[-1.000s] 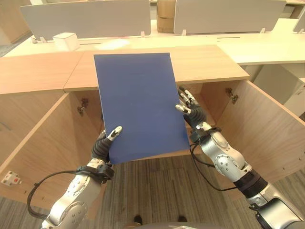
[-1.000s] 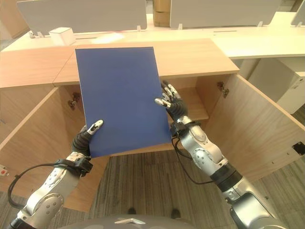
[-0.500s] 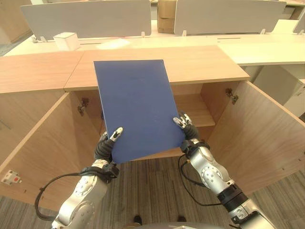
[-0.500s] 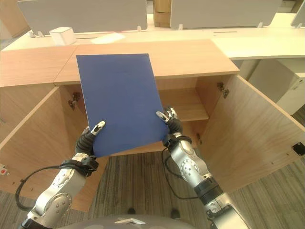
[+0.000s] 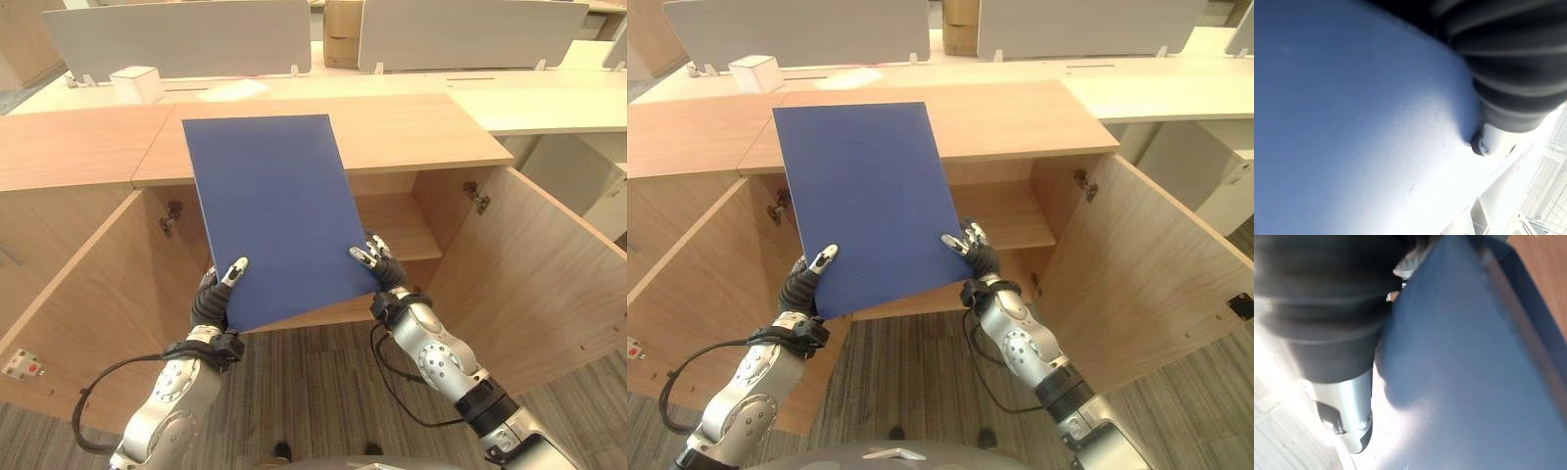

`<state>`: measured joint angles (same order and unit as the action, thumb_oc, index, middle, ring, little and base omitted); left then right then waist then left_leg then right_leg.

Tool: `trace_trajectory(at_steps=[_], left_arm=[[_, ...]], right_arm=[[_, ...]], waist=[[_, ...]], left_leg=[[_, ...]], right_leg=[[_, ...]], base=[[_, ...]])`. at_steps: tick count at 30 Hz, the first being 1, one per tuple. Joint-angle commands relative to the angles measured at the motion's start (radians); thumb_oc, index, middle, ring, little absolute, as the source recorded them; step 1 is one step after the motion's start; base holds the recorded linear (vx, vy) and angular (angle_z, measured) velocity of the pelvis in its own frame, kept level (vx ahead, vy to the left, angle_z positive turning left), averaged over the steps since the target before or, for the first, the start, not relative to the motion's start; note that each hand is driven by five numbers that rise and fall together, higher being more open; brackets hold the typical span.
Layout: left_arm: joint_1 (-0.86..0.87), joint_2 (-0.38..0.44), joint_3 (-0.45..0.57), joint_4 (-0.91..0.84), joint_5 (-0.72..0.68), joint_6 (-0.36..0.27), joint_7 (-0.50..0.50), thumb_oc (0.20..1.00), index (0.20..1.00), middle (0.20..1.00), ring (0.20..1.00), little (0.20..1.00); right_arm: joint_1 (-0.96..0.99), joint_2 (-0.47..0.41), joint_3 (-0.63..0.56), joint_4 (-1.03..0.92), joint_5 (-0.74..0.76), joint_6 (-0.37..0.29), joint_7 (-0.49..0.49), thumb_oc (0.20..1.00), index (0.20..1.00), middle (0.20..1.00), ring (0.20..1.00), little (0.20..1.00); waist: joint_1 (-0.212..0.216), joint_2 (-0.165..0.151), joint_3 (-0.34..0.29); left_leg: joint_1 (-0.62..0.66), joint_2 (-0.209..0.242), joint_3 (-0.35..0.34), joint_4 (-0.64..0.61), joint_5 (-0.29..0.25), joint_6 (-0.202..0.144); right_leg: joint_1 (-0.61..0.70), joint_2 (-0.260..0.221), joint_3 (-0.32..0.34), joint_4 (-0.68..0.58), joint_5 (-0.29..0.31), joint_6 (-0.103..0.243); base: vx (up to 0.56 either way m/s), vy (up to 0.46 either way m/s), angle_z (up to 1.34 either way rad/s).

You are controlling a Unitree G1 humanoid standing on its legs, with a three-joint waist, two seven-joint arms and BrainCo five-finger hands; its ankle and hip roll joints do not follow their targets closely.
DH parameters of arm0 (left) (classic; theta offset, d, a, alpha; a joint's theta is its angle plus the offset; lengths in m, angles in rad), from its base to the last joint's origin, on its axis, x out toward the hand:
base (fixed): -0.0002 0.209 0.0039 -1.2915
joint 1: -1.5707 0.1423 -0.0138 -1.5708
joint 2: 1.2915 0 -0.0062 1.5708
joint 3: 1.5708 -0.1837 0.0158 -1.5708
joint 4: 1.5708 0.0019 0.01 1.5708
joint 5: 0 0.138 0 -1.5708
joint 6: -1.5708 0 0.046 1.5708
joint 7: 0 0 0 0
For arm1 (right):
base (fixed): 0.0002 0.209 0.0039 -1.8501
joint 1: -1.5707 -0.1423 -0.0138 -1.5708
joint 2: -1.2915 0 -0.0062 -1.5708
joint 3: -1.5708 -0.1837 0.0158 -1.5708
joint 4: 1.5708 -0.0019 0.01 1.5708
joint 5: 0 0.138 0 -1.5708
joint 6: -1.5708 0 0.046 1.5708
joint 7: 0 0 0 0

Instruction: Put the empty folder in the office cabinet

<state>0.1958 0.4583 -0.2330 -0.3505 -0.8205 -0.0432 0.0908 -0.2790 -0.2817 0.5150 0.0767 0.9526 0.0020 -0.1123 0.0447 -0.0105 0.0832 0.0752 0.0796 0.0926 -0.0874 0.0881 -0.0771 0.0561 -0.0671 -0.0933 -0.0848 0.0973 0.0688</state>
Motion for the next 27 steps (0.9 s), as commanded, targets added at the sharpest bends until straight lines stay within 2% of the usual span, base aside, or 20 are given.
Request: trace_trajectory(at_steps=[1,4,9,16,27], left_arm=[[-0.088,0.054,0.016,-0.063,-0.027,-0.069,-0.053,0.200,0.200,0.200,0.200,0.200],[-0.096,0.058,0.000,-0.055,-0.050,-0.066,-0.065,0.200,0.200,0.200,0.200,0.200],[-0.094,0.059,-0.028,-0.057,-0.078,-0.063,-0.081,0.200,0.200,0.200,0.200,0.200],[-0.072,0.068,-0.062,-0.070,-0.098,-0.045,-0.097,0.200,0.200,0.200,0.200,0.200],[-0.060,0.096,-0.111,-0.112,-0.140,-0.031,-0.122,0.200,0.200,0.200,0.200,0.200]], right_arm=[[-0.076,0.032,0.006,-0.062,-0.008,-0.025,0.050,1.000,1.000,1.000,1.000,1.000],[-0.101,0.010,0.015,-0.070,0.001,-0.029,0.068,1.000,1.000,1.000,1.000,1.000],[-0.167,-0.003,-0.033,-0.010,0.022,-0.058,0.039,1.000,1.000,1.000,1.000,1.000],[-0.254,0.016,-0.082,0.084,0.024,-0.081,-0.003,1.000,1.000,1.000,1.000,1.000],[-0.364,0.044,-0.072,0.205,0.027,-0.077,-0.029,1.000,1.000,1.000,1.000,1.000]], waist=[[-0.004,-0.066,-0.021],[-0.004,-0.067,-0.021],[0.001,-0.070,-0.025],[0.010,-0.070,-0.026],[0.024,-0.072,-0.019]], left_leg=[[-0.024,0.007,-0.007,0.000,-0.091,-0.019],[-0.024,0.008,-0.007,0.000,-0.090,-0.020],[-0.021,0.008,-0.007,0.000,-0.093,-0.019],[-0.023,0.006,-0.010,0.000,-0.093,-0.016],[-0.028,0.002,-0.017,0.000,-0.094,-0.013]], right_leg=[[0.049,-0.132,-0.003,0.018,-0.122,0.099],[0.051,-0.131,-0.003,0.019,-0.123,0.100],[0.054,-0.132,-0.004,0.019,-0.123,0.100],[0.052,-0.131,-0.007,0.017,-0.120,0.100],[0.049,-0.131,-0.006,0.019,-0.118,0.102]], base=[[0.00,0.000,0.00],[0.00,0.000,0.00],[0.00,0.000,0.00],[0.00,0.000,0.00],[0.00,0.000,0.00]])
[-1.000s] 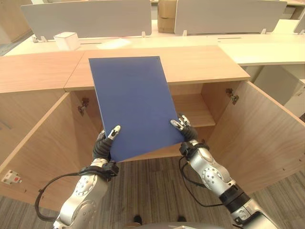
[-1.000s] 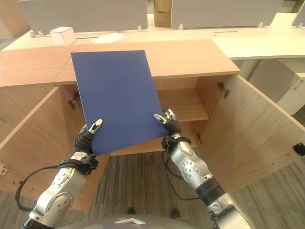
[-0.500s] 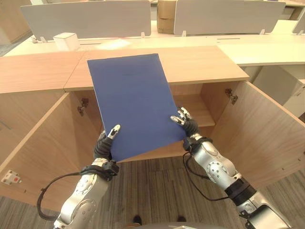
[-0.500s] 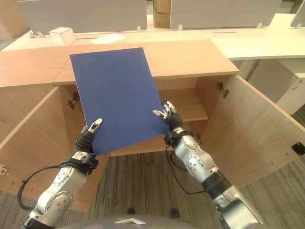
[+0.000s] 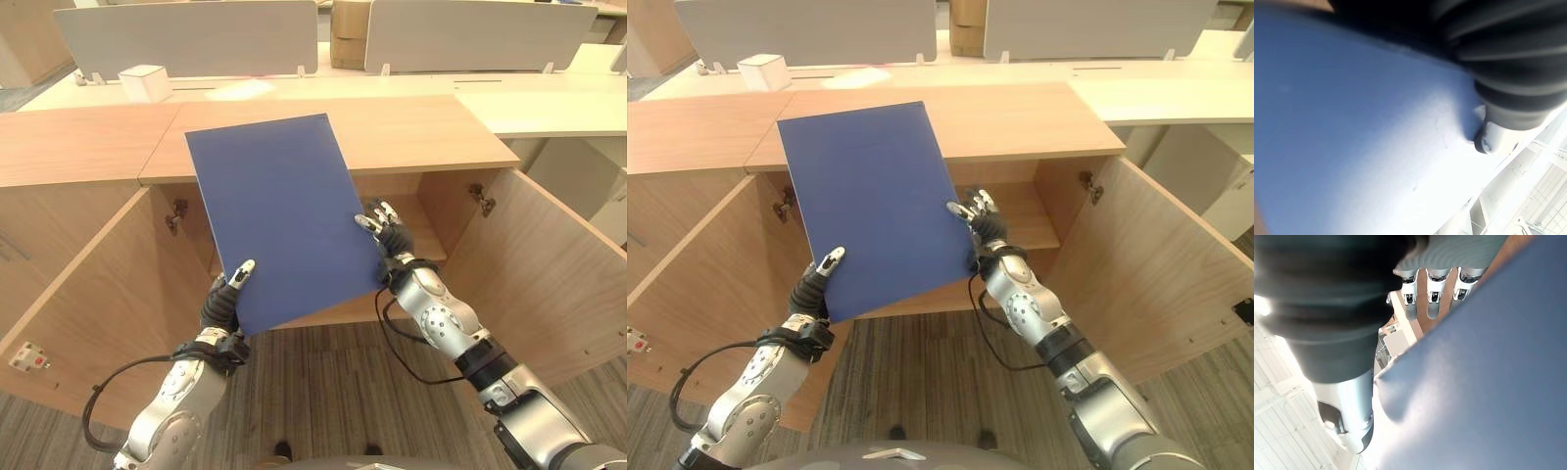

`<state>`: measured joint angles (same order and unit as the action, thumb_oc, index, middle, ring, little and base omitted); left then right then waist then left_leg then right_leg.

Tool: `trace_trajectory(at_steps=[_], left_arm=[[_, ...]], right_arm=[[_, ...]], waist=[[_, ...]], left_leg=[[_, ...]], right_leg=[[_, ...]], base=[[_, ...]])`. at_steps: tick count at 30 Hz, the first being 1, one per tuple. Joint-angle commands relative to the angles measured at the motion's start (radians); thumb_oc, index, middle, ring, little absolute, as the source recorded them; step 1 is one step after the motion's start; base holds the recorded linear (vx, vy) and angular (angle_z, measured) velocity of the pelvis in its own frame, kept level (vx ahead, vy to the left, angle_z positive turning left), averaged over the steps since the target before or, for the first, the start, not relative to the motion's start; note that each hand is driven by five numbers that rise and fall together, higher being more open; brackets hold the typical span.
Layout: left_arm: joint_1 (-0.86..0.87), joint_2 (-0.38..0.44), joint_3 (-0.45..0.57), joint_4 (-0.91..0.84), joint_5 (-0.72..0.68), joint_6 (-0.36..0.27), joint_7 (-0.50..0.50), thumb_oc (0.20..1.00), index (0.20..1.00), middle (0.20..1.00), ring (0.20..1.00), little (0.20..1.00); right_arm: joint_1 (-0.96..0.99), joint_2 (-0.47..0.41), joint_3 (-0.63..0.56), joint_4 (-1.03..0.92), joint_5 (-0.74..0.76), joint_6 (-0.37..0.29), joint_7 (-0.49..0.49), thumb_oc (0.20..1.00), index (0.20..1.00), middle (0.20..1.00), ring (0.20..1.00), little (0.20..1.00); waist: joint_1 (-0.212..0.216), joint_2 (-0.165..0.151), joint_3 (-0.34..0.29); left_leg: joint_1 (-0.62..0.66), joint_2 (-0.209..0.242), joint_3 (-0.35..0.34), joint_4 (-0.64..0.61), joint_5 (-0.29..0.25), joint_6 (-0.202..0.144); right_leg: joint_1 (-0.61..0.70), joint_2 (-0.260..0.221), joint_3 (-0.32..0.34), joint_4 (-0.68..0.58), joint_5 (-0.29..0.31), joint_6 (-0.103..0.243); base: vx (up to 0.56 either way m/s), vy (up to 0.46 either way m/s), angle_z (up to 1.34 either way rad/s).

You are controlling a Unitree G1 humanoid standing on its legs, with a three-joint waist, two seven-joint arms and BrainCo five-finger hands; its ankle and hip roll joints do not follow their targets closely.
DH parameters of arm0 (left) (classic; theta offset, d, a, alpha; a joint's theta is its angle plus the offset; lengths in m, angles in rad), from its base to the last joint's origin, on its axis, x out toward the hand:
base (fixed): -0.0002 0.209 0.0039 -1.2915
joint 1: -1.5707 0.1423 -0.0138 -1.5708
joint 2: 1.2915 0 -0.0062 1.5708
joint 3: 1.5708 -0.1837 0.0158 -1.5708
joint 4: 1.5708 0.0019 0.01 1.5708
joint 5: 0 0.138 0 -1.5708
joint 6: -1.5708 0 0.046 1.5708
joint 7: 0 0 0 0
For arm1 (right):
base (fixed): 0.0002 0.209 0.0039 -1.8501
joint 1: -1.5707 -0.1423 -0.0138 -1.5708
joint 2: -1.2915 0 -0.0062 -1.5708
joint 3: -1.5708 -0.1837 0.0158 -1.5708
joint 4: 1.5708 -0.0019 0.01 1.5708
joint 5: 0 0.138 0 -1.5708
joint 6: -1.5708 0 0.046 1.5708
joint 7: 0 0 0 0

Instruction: Put the empty folder in the office cabinet

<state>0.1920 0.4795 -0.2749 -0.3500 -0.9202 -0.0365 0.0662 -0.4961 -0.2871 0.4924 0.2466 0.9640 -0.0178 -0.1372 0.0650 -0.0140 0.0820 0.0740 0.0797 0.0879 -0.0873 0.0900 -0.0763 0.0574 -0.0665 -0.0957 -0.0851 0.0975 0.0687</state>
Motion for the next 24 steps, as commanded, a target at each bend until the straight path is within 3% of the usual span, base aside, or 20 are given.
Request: trace_trajectory(at_steps=[1,7,13,18,24], left_arm=[[-0.056,0.079,-0.073,-0.113,-0.044,-0.036,-0.100,0.200,0.200,0.200,0.200,0.200],[-0.061,0.097,-0.100,-0.121,-0.072,-0.029,-0.108,0.200,0.200,0.200,0.200,0.200],[-0.073,0.128,-0.146,-0.135,-0.106,-0.024,-0.143,0.200,0.200,0.200,0.200,0.200],[-0.100,0.162,-0.183,-0.140,-0.131,-0.021,-0.204,0.200,0.200,0.200,0.200,0.200],[-0.129,0.180,-0.218,-0.141,-0.139,-0.021,-0.242,0.200,0.200,0.200,0.200,0.200]], right_arm=[[-0.156,0.049,-0.046,0.041,0.016,-0.054,-0.005,1.000,1.000,1.000,1.000,1.000],[-0.217,0.045,-0.047,0.125,0.027,-0.044,-0.010,1.000,1.000,1.000,1.000,1.000],[-0.360,0.005,-0.058,0.331,0.024,-0.021,0.007,1.000,1.000,1.000,1.000,1.000],[-0.456,-0.068,0.044,0.438,-0.058,0.036,0.136,1.000,1.000,1.000,1.000,1.000],[-0.444,-0.133,0.144,0.373,-0.057,0.052,0.227,1.000,1.000,1.000,1.000,1.000]], waist=[[0.005,-0.069,-0.018],[0.013,-0.070,-0.019],[0.029,-0.074,-0.022],[0.050,-0.082,-0.021],[0.058,-0.086,-0.017]], left_leg=[[-0.027,0.002,-0.013,0.000,-0.096,-0.014],[-0.028,-0.001,-0.016,0.000,-0.095,-0.013],[-0.025,-0.004,-0.021,0.000,-0.097,-0.013],[-0.029,-0.007,-0.028,0.000,-0.094,-0.014],[-0.033,-0.010,-0.032,0.000,-0.090,-0.014]], right_leg=[[0.047,-0.132,-0.004,0.020,-0.119,0.101],[0.050,-0.131,-0.006,0.021,-0.120,0.100],[0.057,-0.130,-0.013,0.017,-0.120,0.102],[0.057,-0.130,-0.020,0.018,-0.119,0.104],[0.055,-0.130,-0.025,0.019,-0.117,0.108]], base=[[0.00,0.000,0.00],[0.01,0.002,0.02],[0.01,0.002,0.05],[0.00,0.000,0.03],[0.00,0.002,0.03]])
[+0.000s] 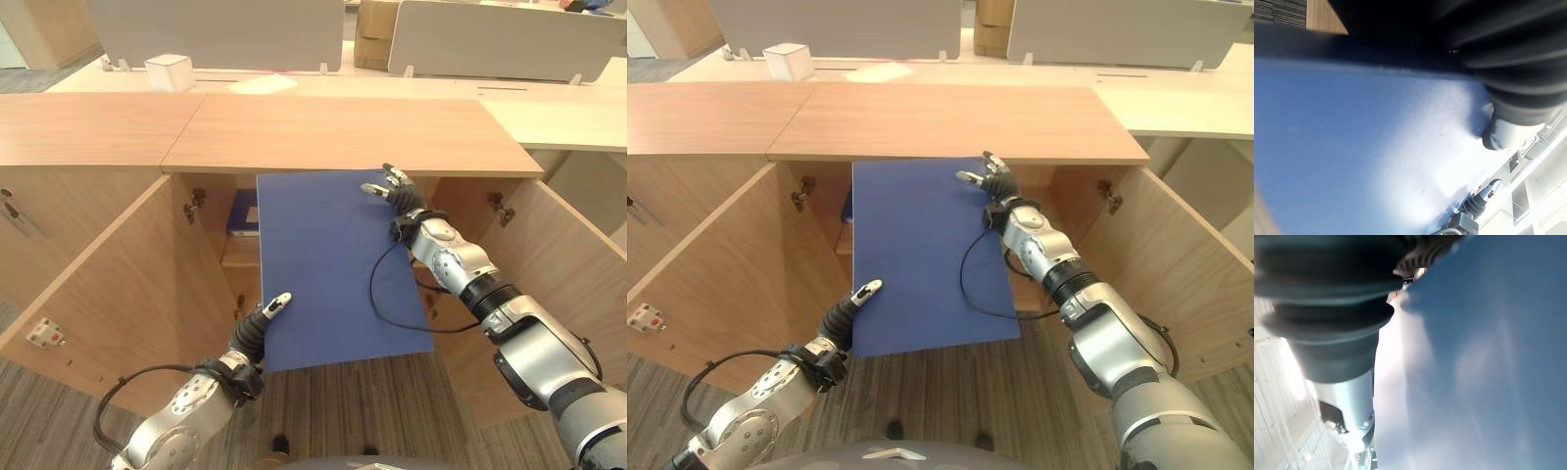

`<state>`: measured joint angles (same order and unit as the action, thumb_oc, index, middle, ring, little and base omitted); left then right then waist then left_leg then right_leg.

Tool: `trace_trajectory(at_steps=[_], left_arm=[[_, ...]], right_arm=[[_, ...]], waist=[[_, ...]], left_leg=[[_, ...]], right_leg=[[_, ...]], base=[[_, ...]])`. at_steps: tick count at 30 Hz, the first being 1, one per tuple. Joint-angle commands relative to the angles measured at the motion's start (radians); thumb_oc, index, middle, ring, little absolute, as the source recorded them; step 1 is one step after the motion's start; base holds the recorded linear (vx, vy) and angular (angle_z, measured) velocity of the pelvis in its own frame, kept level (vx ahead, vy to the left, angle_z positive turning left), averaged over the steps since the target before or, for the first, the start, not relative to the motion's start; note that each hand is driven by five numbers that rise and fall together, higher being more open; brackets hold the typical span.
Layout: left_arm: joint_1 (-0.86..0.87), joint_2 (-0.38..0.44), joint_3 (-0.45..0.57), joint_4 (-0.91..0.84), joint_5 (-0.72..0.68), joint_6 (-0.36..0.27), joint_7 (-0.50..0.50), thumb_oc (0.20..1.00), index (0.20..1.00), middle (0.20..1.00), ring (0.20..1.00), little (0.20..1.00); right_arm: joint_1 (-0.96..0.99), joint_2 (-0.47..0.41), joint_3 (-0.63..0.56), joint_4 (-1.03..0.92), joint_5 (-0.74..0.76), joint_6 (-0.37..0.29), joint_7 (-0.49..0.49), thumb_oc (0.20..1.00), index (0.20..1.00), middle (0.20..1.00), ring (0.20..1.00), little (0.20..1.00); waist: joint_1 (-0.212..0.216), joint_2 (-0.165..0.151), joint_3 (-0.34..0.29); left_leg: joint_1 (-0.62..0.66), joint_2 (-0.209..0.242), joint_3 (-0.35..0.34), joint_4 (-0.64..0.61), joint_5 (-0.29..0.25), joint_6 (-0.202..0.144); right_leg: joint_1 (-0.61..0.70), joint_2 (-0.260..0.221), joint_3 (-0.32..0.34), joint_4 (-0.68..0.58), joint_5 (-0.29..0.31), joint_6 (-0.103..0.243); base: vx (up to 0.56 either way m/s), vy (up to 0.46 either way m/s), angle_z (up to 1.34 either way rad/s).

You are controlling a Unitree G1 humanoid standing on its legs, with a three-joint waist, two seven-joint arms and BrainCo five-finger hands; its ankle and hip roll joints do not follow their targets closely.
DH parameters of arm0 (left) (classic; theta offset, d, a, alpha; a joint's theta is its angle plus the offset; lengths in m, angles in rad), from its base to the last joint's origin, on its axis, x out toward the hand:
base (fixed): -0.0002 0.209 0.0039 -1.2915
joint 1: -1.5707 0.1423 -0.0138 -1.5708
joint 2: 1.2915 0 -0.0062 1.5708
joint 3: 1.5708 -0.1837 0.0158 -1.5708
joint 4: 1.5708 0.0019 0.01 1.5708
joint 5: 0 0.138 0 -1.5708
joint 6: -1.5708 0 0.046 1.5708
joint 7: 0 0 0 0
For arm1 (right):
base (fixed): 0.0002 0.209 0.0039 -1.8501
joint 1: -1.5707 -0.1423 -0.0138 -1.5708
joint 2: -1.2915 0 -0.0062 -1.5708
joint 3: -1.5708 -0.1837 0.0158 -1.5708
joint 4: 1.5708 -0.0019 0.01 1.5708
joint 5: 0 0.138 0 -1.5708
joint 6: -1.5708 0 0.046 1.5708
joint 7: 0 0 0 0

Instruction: Put the empty folder in the office cabinet

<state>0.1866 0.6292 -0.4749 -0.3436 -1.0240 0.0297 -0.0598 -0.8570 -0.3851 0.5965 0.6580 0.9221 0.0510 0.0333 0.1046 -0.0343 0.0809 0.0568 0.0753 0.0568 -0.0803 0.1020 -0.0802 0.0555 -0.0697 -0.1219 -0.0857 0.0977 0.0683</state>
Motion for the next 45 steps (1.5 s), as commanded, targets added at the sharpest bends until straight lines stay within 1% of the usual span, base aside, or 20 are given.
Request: trace_trajectory(at_steps=[1,8,11,13,16,18,20,21,22,23,24,28,29,31,34,36,41,42,44,45], left_arm=[[-0.129,0.028,-0.023,-0.144,-0.034,-0.087,-0.117,0.200,0.200,0.200,0.200,0.200],[-0.156,0.007,-0.023,-0.126,-0.027,-0.092,-0.116,0.200,0.200,0.200,0.200,0.200],[-0.157,-0.003,-0.010,-0.124,-0.013,-0.100,-0.114,0.200,0.200,0.200,0.200,0.200],[-0.156,-0.009,0.005,-0.127,0.001,-0.105,-0.110,0.200,0.200,0.200,0.200,0.200],[-0.152,-0.018,0.018,-0.130,0.012,-0.108,-0.105,0.200,0.200,0.200,0.200,0.200],[-0.141,-0.034,0.043,-0.135,0.032,-0.116,-0.091,0.200,0.200,0.200,0.200,0.200],[-0.131,-0.044,0.060,-0.144,0.050,-0.118,-0.078,0.200,0.200,0.200,0.200,0.200],[-0.131,-0.044,0.060,-0.144,0.050,-0.118,-0.078,0.200,0.200,0.200,0.200,0.200],[-0.120,-0.052,0.068,-0.145,0.052,-0.115,-0.070,0.200,0.200,0.200,0.200,0.200],[-0.108,-0.058,0.089,-0.151,0.074,-0.112,-0.049,0.200,0.200,0.200,0.200,0.200],[-0.099,-0.066,0.101,-0.153,0.084,-0.110,-0.037,0.200,0.200,0.200,0.200,0.200],[-0.063,-0.080,0.156,-0.167,0.131,-0.103,0.011,0.200,0.200,0.200,0.200,0.200],[-0.063,-0.079,0.157,-0.168,0.131,-0.103,0.011,0.200,0.200,0.200,0.200,0.200],[-0.045,-0.094,0.187,-0.178,0.160,-0.104,0.035,0.200,0.200,0.200,0.200,0.200],[-0.044,-0.107,0.188,-0.177,0.170,-0.107,0.044,0.200,0.200,0.200,0.200,0.200],[-0.045,-0.109,0.185,-0.175,0.170,-0.106,0.045,0.200,0.200,0.200,0.200,0.200],[-0.053,-0.115,0.163,-0.170,0.168,-0.104,0.033,0.200,0.200,0.200,0.200,0.200],[-0.065,-0.117,0.150,-0.161,0.160,-0.102,0.026,0.200,0.200,0.200,0.200,0.200],[-0.077,-0.120,0.138,-0.153,0.154,-0.101,0.021,0.200,0.200,0.200,0.200,0.200],[-0.077,-0.120,0.138,-0.153,0.154,-0.101,0.021,0.200,0.200,0.200,0.200,0.200]], right_arm=[[-0.069,-0.042,0.058,-0.065,-0.013,-0.016,0.070,1.000,1.000,1.000,1.000,1.000],[0.025,-0.102,0.115,-0.227,0.013,-0.005,0.124,1.000,1.000,1.000,1.000,1.000],[0.067,-0.132,0.134,-0.289,0.002,0.010,0.144,1.000,1.000,1.000,1.000,1.000],[0.092,-0.154,0.137,-0.326,0.004,0.017,0.150,1.000,1.000,1.000,1.000,1.000],[0.113,-0.161,0.124,-0.341,0.008,0.014,0.149,1.000,1.000,1.000,1.000,1.000],[0.147,-0.141,0.074,-0.299,0.001,0.006,0.118,1.000,1.000,1.000,1.000,1.000],[0.170,-0.106,0.019,-0.249,-0.021,0.003,0.064,1.000,1.000,1.000,1.000,1.000],[0.170,-0.106,0.019,-0.249,-0.021,0.002,0.064,1.000,1.000,1.000,1.000,1.000],[0.182,-0.082,-0.011,-0.222,-0.034,0.003,0.040,1.000,1.000,1.000,1.000,1.000],[0.201,-0.040,-0.055,-0.193,-0.066,0.008,-0.013,1.000,1.000,1.000,1.000,1.000],[0.214,-0.021,-0.078,-0.184,-0.085,0.008,-0.046,1.000,1.000,1.000,1.000,1.000],[0.270,0.060,-0.147,-0.193,-0.174,0.015,-0.131,1.000,1.000,1.000,1.000,1.000],[0.271,0.061,-0.147,-0.193,-0.174,0.015,-0.131,1.000,1.000,1.000,1.000,1.000],[0.298,0.118,-0.188,-0.190,-0.232,0.009,-0.180,1.000,1.000,1.000,1.000,1.000],[0.299,0.148,-0.189,-0.174,-0.243,0.012,-0.181,1.000,1.000,1.000,1.000,1.000],[0.300,0.151,-0.182,-0.176,-0.237,0.015,-0.176,1.000,1.000,1.000,1.000,1.000],[0.309,0.158,-0.119,-0.230,-0.150,0.022,-0.121,1.000,1.000,1.000,1.000,1.000],[0.314,0.154,-0.086,-0.287,-0.101,0.020,-0.085,0.200,0.200,0.200,0.200,0.200],[0.315,0.148,-0.053,-0.344,-0.056,0.013,-0.051,0.200,0.200,0.200,0.200,0.200],[0.315,0.148,-0.053,-0.344,-0.056,0.013,-0.051,0.200,0.200,0.200,0.200,0.200]], waist=[[0.017,-0.065,-0.014],[0.011,-0.064,-0.010],[0.006,-0.064,-0.007],[0.004,-0.064,-0.007],[0.002,-0.063,-0.007],[0.000,-0.061,-0.009],[-0.002,-0.059,-0.009],[-0.002,-0.059,-0.009],[-0.004,-0.056,-0.009],[-0.009,-0.054,-0.009],[-0.012,-0.053,-0.009],[-0.021,-0.046,-0.009],[-0.021,-0.046,-0.009],[-0.025,-0.040,-0.008],[-0.025,-0.042,-0.007],[-0.026,-0.043,-0.008],[-0.022,-0.048,-0.004],[-0.019,-0.051,-0.001],[-0.016,-0.053,0.001],[-0.016,-0.053,0.001]], left_leg=[[-0.018,-0.006,-0.001,-0.007,-0.100,-0.010],[-0.023,-0.007,0.000,-0.007,-0.100,-0.011],[-0.022,-0.005,0.003,-0.007,-0.099,-0.012],[-0.022,-0.005,0.003,-0.007,-0.099,-0.012],[-0.021,-0.004,0.002,-0.007,-0.100,-0.013],[-0.019,-0.002,0.004,-0.007,-0.103,-0.013],[-0.018,-0.002,0.006,-0.007,-0.105,-0.012],[-0.017,-0.002,0.006,-0.007,-0.105,-0.012],[-0.017,-0.003,0.007,-0.007,-0.106,-0.011],[-0.016,-0.002,0.010,-0.007,-0.108,-0.010],[-0.016,-0.001,0.011,-0.007,-0.108,-0.009],[-0.014,0.000,0.012,-0.007,-0.112,-0.007],[-0.014,0.000,0.012,-0.007,-0.112,-0.007],[-0.011,0.001,0.012,-0.007,-0.114,-0.005],[-0.011,0.000,0.009,-0.007,-0.115,-0.004],[-0.012,0.000,0.008,-0.007,-0.114,-0.004],[-0.012,0.001,0.009,-0.007,-0.113,-0.007],[-0.014,0.001,0.007,-0.007,-0.112,-0.007],[-0.017,0.000,0.007,-0.007,-0.111,-0.006],[-0.017,0.000,0.007,-0.007,-0.111,-0.006]], right_leg=[[0.055,-0.127,0.000,0.020,-0.117,0.108],[0.047,-0.128,-0.001,0.023,-0.118,0.110],[0.048,-0.129,-0.003,0.023,-0.119,0.110],[0.047,-0.129,-0.003,0.025,-0.120,0.110],[0.047,-0.129,-0.003,0.025,-0.120,0.109],[0.048,-0.129,-0.003,0.023,-0.119,0.109],[0.047,-0.129,-0.001,0.021,-0.117,0.108],[0.047,-0.129,-0.001,0.021,-0.117,0.108],[0.046,-0.128,0.000,0.021,-0.116,0.107],[0.046,-0.127,0.002,0.021,-0.117,0.105],[0.045,-0.128,0.003,0.021,-0.115,0.104],[0.045,-0.127,0.011,0.021,-0.116,0.102],[0.046,-0.127,0.011,0.021,-0.116,0.102],[0.047,-0.127,0.013,0.021,-0.117,0.102],[0.047,-0.125,0.015,0.020,-0.117,0.100],[0.047,-0.126,0.014,0.020,-0.117,0.100],[0.047,-0.126,0.016,0.017,-0.114,0.099],[0.045,-0.127,0.017,0.017,-0.113,0.100],[0.043,-0.129,0.015,0.017,-0.111,0.102],[0.043,-0.129,0.015,0.017,-0.111,0.102]], base=[[0.00,0.000,0.00],[0.00,0.000,0.00],[0.00,0.000,0.00],[0.00,0.000,0.00],[0.00,0.000,0.00],[0.00,0.000,0.00],[0.00,0.000,0.00],[0.00,0.000,0.00],[-0.02,0.008,-0.06],[-0.03,0.008,-0.06],[-0.03,0.007,-0.07],[-0.01,0.005,-0.07],[0.00,0.006,-0.04],[0.00,0.000,0.00],[0.00,0.000,0.00],[0.00,0.000,0.00],[0.00,0.000,0.00],[0.00,0.000,0.00],[0.00,0.000,0.00],[0.00,0.000,0.00]])
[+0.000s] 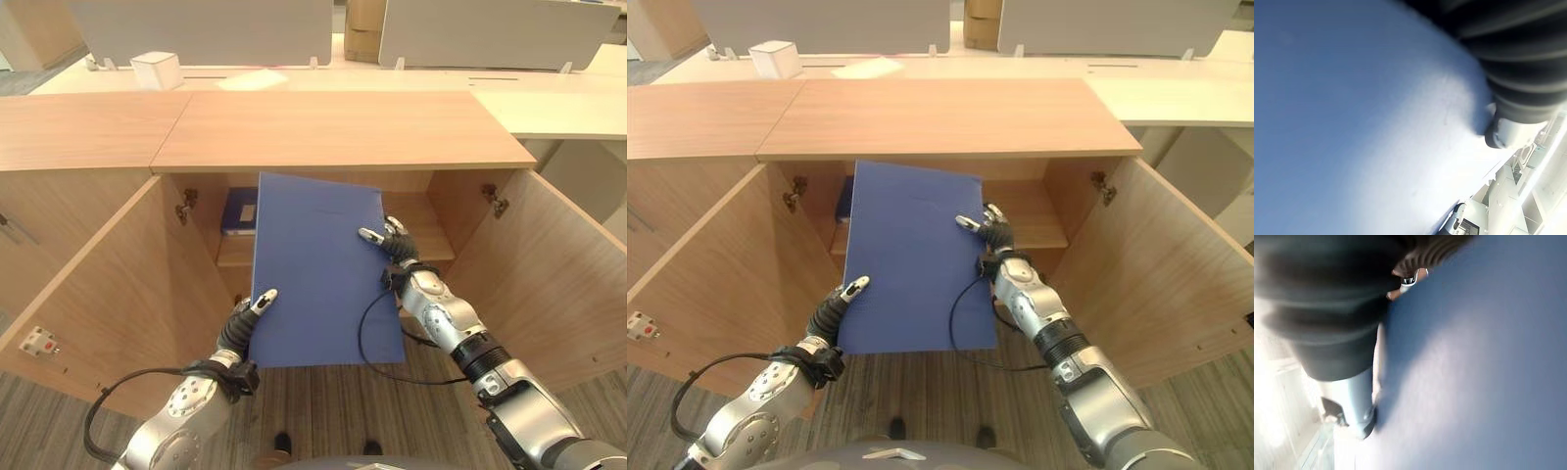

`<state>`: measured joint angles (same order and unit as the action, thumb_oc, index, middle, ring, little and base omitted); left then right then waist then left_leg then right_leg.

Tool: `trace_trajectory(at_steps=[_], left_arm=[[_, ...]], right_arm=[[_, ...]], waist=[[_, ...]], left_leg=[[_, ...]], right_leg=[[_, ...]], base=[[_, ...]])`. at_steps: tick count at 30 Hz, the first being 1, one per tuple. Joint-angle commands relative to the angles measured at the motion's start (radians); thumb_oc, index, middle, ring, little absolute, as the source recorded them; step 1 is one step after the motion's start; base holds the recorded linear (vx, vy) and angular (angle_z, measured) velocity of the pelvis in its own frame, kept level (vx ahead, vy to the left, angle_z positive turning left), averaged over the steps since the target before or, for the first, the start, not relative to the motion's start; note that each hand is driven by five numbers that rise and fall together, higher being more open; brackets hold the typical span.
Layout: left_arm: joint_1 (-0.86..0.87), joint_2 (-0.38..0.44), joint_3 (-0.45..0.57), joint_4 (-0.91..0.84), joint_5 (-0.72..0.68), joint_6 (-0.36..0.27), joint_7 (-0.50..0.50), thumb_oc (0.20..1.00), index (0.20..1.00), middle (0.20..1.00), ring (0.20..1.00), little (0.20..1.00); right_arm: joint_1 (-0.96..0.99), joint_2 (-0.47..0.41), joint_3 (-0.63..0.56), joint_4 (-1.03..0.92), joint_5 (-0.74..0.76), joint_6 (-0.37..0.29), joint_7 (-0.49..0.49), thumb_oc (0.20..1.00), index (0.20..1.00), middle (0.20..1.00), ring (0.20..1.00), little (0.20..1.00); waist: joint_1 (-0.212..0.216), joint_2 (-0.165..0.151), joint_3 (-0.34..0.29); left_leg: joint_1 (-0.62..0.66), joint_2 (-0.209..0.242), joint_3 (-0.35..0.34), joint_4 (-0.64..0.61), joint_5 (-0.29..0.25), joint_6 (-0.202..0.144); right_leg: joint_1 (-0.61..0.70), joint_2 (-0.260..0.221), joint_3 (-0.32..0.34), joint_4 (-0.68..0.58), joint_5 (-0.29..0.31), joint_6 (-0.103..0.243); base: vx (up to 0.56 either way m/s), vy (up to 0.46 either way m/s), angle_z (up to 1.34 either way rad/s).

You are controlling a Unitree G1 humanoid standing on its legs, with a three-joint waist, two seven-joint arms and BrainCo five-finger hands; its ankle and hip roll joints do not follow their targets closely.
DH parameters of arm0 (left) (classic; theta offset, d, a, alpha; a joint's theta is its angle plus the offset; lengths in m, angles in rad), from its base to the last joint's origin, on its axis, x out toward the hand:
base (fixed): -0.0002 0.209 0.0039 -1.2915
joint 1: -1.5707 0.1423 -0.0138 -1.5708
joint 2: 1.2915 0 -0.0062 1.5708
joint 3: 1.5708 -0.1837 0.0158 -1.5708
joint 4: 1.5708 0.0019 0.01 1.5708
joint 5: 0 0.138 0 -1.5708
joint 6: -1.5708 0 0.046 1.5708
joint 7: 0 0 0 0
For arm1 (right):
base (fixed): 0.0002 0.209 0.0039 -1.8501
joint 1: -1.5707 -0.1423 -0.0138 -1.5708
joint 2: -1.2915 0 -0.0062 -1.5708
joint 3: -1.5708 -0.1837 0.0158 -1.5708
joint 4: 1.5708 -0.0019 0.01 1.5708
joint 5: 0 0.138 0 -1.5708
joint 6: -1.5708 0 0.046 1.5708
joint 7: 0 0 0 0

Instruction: Put the empty folder in the office cabinet

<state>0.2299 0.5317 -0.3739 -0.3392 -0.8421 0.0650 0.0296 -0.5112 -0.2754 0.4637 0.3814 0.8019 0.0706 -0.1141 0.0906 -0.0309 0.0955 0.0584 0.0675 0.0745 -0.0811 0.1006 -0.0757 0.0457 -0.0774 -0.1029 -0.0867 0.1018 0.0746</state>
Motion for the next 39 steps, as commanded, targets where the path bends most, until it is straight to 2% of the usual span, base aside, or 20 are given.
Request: trace_trajectory(at_steps=[1,6,13,14,15,16,17,21,27,39], left_arm=[[-0.131,-0.026,0.029,-0.147,-0.034,-0.139,-0.072,0.200,0.200,0.200,0.200,0.200],[-0.140,-0.031,0.033,-0.126,-0.029,-0.146,-0.069,0.200,0.200,0.200,0.200,0.200],[-0.084,-0.036,0.074,-0.104,-0.019,-0.131,-0.066,0.200,0.200,0.200,0.200,0.200],[-0.067,-0.035,0.084,-0.101,-0.016,-0.126,-0.068,0.360,0.360,0.360,0.360,0.360],[-0.054,-0.034,0.097,-0.095,-0.006,-0.121,-0.068,0.416,0.416,0.416,0.416,0.416],[-0.041,-0.036,0.107,-0.087,0.006,-0.120,-0.069,0.922,0.922,0.922,0.922,0.922],[-0.041,-0.036,0.107,-0.087,0.006,-0.120,-0.069,1.000,1.000,1.000,1.000,1.000],[0.023,-0.059,0.192,-0.040,0.088,-0.129,-0.045,1.000,1.000,1.000,1.000,1.000],[0.076,-0.093,0.289,0.034,0.196,-0.155,-0.005,1.000,1.000,1.000,1.000,1.000],[-0.014,-0.132,0.289,0.070,0.294,-0.219,0.123,1.000,1.000,1.000,1.000,1.000]], right_arm=[[-0.024,0.029,0.107,-0.125,0.100,-0.013,0.119,0.200,0.200,0.200,0.200,0.200],[-0.003,-0.018,0.121,-0.222,0.130,-0.030,0.144,0.200,0.200,0.200,0.200,0.200],[0.123,-0.062,0.048,-0.274,0.122,-0.037,0.142,0.200,0.200,0.200,0.200,0.200],[0.157,-0.064,0.030,-0.280,0.117,-0.036,0.140,0.200,0.200,0.200,0.200,0.200],[0.183,-0.068,0.015,-0.287,0.114,-0.035,0.141,0.200,0.200,0.200,0.200,0.200],[0.210,-0.068,0.000,-0.292,0.108,-0.034,0.140,0.200,0.200,0.200,0.200,0.200],[0.210,-0.068,0.000,-0.292,0.108,-0.034,0.140,0.200,0.200,0.200,0.200,0.200],[0.340,-0.069,-0.079,-0.288,0.073,-0.029,0.139,0.200,0.200,0.200,0.200,0.200],[0.412,-0.047,-0.156,-0.269,0.035,-0.029,0.116,0.200,0.200,0.200,0.200,0.200],[0.294,0.028,-0.124,-0.225,0.036,-0.119,0.022,0.200,0.200,0.200,0.200,0.200]], waist=[[-0.004,-0.059,-0.012],[-0.009,-0.063,-0.013],[-0.015,-0.067,-0.006],[-0.015,-0.068,-0.004],[-0.015,-0.068,-0.002],[-0.015,-0.069,-0.002],[-0.015,-0.069,-0.002],[-0.010,-0.073,0.018],[0.015,-0.080,0.098],[0.037,-0.081,0.230]], left_leg=[[-0.020,0.006,-0.010,-0.006,-0.110,-0.011],[-0.022,0.002,-0.008,-0.006,-0.110,-0.010],[-0.029,0.002,-0.012,-0.006,-0.109,-0.009],[-0.031,0.003,-0.013,-0.006,-0.108,-0.009],[-0.032,0.003,-0.013,-0.006,-0.108,-0.010],[-0.033,0.002,-0.015,-0.006,-0.108,-0.009],[-0.033,0.002,-0.015,-0.006,-0.108,-0.009],[-0.049,0.005,-0.020,-0.006,-0.102,-0.010],[-0.150,0.012,-0.040,-0.004,-0.063,-0.015],[-0.332,0.034,-0.072,-0.006,-0.002,-0.033]], right_leg=[[0.049,-0.124,-0.004,0.020,-0.114,0.097],[0.046,-0.128,-0.002,0.021,-0.114,0.098],[0.040,-0.127,-0.006,0.023,-0.117,0.099],[0.039,-0.126,-0.006,0.023,-0.118,0.099],[0.039,-0.127,-0.007,0.024,-0.119,0.099],[0.039,-0.127,-0.007,0.024,-0.119,0.100],[0.039,-0.127,-0.007,0.024,-0.119,0.100],[0.024,-0.125,-0.015,0.028,-0.123,0.102],[-0.067,-0.118,-0.023,0.044,-0.110,0.100],[-0.227,-0.092,-0.035,0.040,-0.071,0.089]], base=[[0.00,0.000,0.00],[0.00,0.000,0.00],[0.00,0.000,0.00],[0.00,0.000,0.00],[0.00,0.000,0.00],[0.00,0.000,0.00],[0.00,0.000,0.00],[-0.01,-0.004,0.04],[-0.11,-0.035,0.08],[-0.08,-0.023,0.06]])
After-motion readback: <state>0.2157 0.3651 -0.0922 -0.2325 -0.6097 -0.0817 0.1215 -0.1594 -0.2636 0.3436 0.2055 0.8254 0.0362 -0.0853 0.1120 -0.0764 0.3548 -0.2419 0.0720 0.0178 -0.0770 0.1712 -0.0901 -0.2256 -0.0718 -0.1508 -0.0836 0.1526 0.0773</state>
